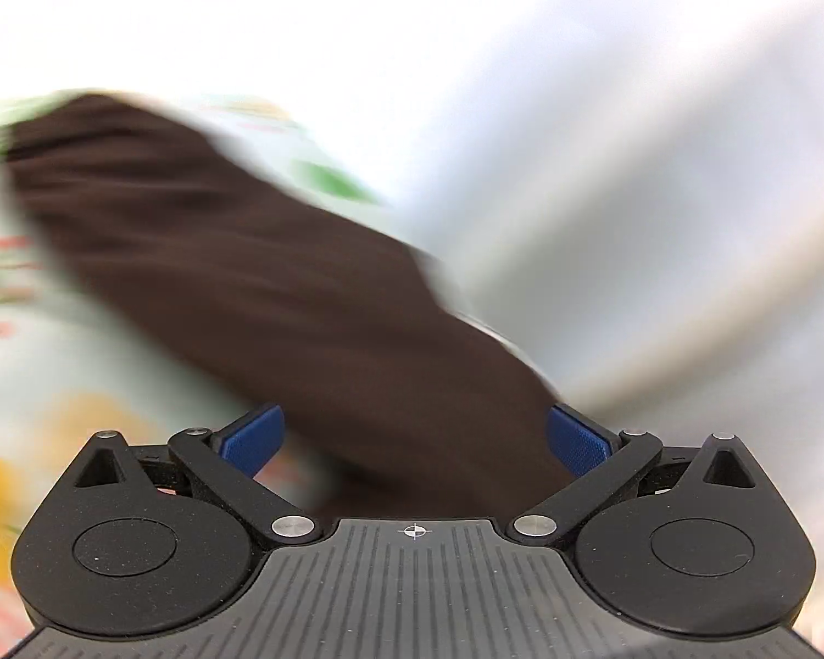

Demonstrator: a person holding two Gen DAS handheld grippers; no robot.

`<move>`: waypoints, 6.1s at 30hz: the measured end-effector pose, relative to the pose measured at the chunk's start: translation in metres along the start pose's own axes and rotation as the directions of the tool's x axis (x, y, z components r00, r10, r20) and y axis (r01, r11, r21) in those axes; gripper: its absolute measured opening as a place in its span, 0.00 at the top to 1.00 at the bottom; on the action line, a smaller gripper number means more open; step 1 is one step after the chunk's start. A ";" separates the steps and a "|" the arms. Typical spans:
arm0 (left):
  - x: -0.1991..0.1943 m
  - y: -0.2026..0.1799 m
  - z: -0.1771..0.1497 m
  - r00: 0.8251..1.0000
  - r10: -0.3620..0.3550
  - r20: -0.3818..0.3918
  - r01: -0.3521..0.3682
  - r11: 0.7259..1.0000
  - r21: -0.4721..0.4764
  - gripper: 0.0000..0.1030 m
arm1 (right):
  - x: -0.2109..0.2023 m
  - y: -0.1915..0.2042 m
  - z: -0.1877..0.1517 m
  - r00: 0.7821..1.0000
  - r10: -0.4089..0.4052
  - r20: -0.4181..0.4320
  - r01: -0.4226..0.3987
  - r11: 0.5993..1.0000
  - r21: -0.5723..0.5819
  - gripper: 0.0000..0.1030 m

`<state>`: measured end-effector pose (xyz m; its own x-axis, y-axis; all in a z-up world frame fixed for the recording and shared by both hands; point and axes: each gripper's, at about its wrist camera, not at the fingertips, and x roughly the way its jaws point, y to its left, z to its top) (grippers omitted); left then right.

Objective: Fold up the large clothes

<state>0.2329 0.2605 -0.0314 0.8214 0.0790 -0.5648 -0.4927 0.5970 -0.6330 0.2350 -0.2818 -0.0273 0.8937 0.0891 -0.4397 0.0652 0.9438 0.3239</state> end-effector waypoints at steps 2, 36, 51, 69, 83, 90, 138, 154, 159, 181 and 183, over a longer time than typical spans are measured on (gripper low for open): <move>0.001 0.045 0.017 0.998 0.068 0.018 -0.064 0.984 -0.165 0.00 | 0.007 0.006 -0.007 0.998 0.049 -0.038 -0.047 0.997 0.053 0.74; -0.007 0.019 0.075 0.891 -0.374 0.256 0.393 0.919 -0.024 0.90 | -0.001 0.022 -0.024 0.992 0.123 -0.023 -0.120 0.987 0.108 0.74; 0.068 -0.139 -0.129 0.824 -0.333 -0.458 0.521 0.764 0.381 0.13 | -0.004 0.008 -0.015 0.983 0.182 -0.034 -0.173 0.967 0.186 0.74; 0.069 -0.076 -0.064 0.975 -0.144 -0.167 0.194 0.920 0.341 0.11 | 0.107 0.053 -0.003 0.925 0.336 -0.176 -0.229 0.866 0.445 0.71; 0.032 -0.114 -0.066 0.983 -0.120 -0.136 0.170 0.872 0.460 0.09 | 0.045 0.053 -0.005 0.995 0.062 -0.084 -0.059 0.998 0.038 0.77; 0.051 -0.148 -0.061 0.984 -0.165 -0.064 0.176 0.870 0.461 0.07 | 0.024 0.102 0.017 0.984 -0.083 0.158 0.119 0.963 -0.240 0.81; 0.230 -0.155 -0.094 0.999 -0.044 0.016 0.024 0.769 0.638 0.00 | 0.146 0.119 0.006 0.994 -0.103 0.046 0.113 0.903 -0.414 1.00; 0.154 -0.148 -0.106 0.997 -0.042 -0.068 0.079 0.678 0.730 0.00 | 0.093 0.115 -0.010 0.999 -0.035 -0.018 0.025 0.910 -0.415 0.97; 0.141 -0.123 -0.124 0.995 -0.027 -0.094 0.088 0.666 0.741 0.00 | 0.105 0.111 -0.035 0.998 -0.067 -0.020 0.047 0.865 -0.500 0.98; -0.097 0.005 -0.085 0.960 0.136 -0.246 0.027 0.826 0.563 0.00 | -0.164 -0.040 -0.042 0.979 -0.143 -0.148 0.131 0.987 -0.088 0.58; -0.113 0.032 -0.080 0.951 0.204 -0.233 -0.044 0.835 0.549 0.00 | -0.188 -0.067 -0.051 0.967 -0.203 -0.154 0.202 0.979 -0.022 0.58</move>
<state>0.1018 0.2068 -0.0304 0.6137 0.0105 -0.7895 -0.2899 0.9331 -0.2129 0.0396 -0.3459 -0.0095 0.7826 -0.0562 -0.6200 0.2348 0.9490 0.2103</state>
